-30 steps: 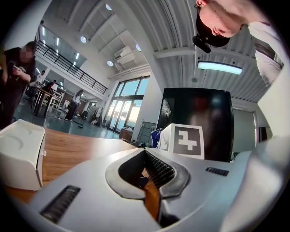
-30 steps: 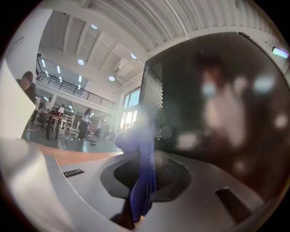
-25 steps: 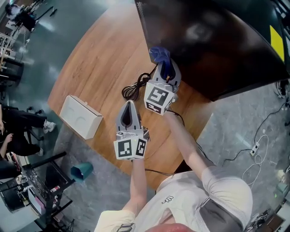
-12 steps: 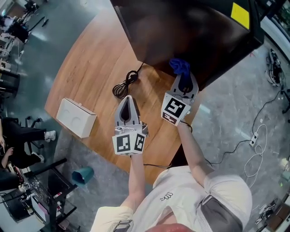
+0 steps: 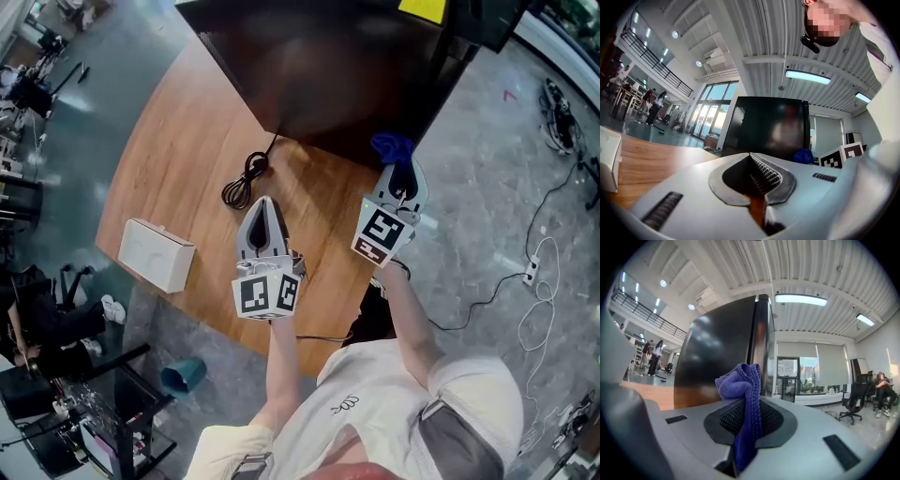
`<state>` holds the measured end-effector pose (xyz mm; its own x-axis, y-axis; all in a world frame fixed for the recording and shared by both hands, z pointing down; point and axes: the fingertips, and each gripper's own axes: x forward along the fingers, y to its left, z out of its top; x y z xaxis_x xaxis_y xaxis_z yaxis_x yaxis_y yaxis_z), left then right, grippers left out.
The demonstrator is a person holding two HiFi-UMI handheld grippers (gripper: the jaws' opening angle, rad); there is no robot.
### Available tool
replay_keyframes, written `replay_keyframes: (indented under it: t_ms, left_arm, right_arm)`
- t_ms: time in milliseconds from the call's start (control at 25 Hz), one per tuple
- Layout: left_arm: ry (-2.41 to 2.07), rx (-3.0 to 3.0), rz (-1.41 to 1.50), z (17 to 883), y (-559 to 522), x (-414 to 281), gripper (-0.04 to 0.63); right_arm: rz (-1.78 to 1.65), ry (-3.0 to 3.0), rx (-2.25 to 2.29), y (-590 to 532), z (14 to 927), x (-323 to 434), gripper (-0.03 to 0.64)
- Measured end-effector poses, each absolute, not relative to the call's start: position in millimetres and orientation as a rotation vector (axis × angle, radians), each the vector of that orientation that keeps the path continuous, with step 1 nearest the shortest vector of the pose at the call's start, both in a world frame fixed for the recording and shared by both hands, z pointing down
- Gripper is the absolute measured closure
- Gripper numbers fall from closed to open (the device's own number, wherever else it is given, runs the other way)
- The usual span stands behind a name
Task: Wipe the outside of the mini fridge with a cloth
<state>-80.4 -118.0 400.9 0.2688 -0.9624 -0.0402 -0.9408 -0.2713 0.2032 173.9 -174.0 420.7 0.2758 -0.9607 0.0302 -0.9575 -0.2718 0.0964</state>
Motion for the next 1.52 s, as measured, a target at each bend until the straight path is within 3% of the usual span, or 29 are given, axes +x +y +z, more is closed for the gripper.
replay_keyframes:
  t_ms: [520,880,1240,1520]
  left_arm:
    - [-1.762,2.426,-0.220,404,-110,-62,0.591]
    - [-1.831,2.334,-0.233,418,-119,-87,0.591]
    - [-1.891,2.197,-0.209,455,-127,-136,0.591]
    - [-2.014,2.078,-0.214,463,-125,-177,0.591]
  right_arm:
    - [-0.072,-1.865,2.447,-155,415,189,0.555]
    - [0.062,-2.289,2.202,-187,415,74,0.555]
    - [-0.112,-2.445,1.915,-279,439,-75,0.555]
    - [-0.052,-2.403,1.876,-335,482,-112,0.555]
